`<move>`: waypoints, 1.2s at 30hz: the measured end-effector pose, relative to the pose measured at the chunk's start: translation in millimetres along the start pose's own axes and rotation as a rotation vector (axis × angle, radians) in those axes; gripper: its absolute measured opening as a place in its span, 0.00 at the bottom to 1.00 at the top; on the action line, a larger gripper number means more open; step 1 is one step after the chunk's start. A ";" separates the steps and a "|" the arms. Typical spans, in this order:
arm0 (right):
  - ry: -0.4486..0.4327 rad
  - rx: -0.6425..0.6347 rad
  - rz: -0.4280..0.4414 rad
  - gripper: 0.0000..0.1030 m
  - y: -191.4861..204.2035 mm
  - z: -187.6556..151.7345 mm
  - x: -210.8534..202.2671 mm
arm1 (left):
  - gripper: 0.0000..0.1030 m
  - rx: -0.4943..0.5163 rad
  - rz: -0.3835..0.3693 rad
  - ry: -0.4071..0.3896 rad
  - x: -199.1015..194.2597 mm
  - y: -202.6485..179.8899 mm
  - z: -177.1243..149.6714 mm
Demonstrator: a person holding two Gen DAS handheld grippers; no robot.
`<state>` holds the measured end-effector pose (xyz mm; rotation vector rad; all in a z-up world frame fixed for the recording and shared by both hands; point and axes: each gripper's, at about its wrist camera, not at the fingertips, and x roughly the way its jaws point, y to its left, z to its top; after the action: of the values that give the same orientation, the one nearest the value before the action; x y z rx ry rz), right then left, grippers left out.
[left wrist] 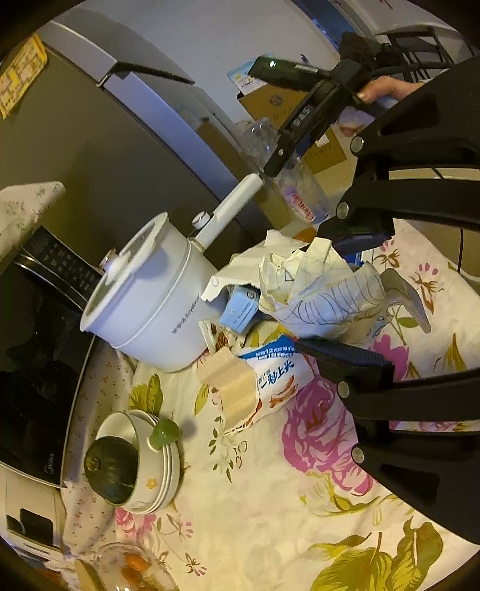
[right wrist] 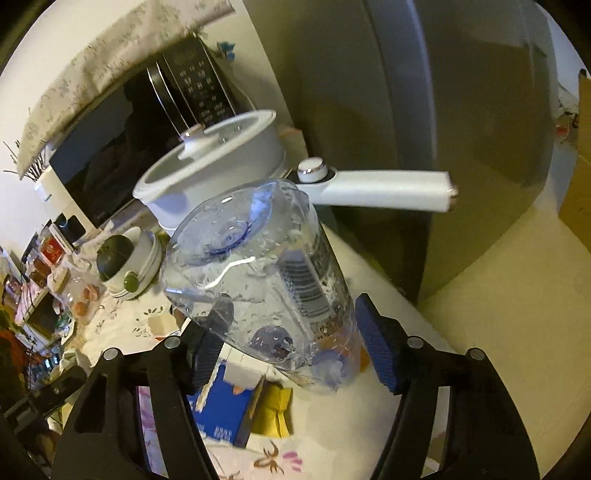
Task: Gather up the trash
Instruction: 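Grasp the clear plastic bottle with the right gripper and lift it, then drop the bottle into the bin with the right gripper while the left carries the tissues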
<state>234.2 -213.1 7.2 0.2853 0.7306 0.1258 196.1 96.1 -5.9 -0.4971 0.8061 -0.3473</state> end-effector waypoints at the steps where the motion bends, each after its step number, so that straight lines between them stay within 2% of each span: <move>1: -0.008 0.000 -0.001 0.63 -1.6 -2.3 -10.2 | 0.41 0.004 -0.005 -0.002 -2.4 -2.0 -1.0; 9: -0.022 -0.001 -0.049 0.63 -7.7 -34.3 -68.5 | 0.41 0.057 -0.051 -0.020 -20.4 -29.0 -11.9; 13: 0.003 0.021 -0.075 0.63 -18.6 -64.2 -93.0 | 0.41 0.073 -0.077 -0.006 -21.3 -41.1 -19.5; 23: 0.170 0.086 -0.177 0.65 -57.2 -167.7 -108.8 | 0.41 0.147 -0.106 0.062 -10.4 -72.1 -53.8; 26: 0.209 0.077 -0.251 0.73 -66.7 -196.6 -107.4 | 0.41 0.167 -0.106 0.090 -2.2 -80.1 -64.7; 28: 0.220 0.061 -0.304 0.83 -68.6 -204.8 -108.6 | 0.41 0.184 -0.108 0.107 3.2 -86.9 -71.7; 32: 0.134 0.041 -0.401 0.90 -70.1 -209.8 -127.0 | 0.41 0.221 -0.119 0.142 13.6 -103.2 -86.2; 36: 0.077 0.113 -0.475 0.93 -85.6 -219.1 -143.8 | 0.42 0.266 -0.136 0.171 21.7 -121.8 -100.5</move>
<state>-18.5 -278.6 -81.7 0.2082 0.8653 -0.3570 121.2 -44.4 -11.5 -0.2751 0.8784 -0.6204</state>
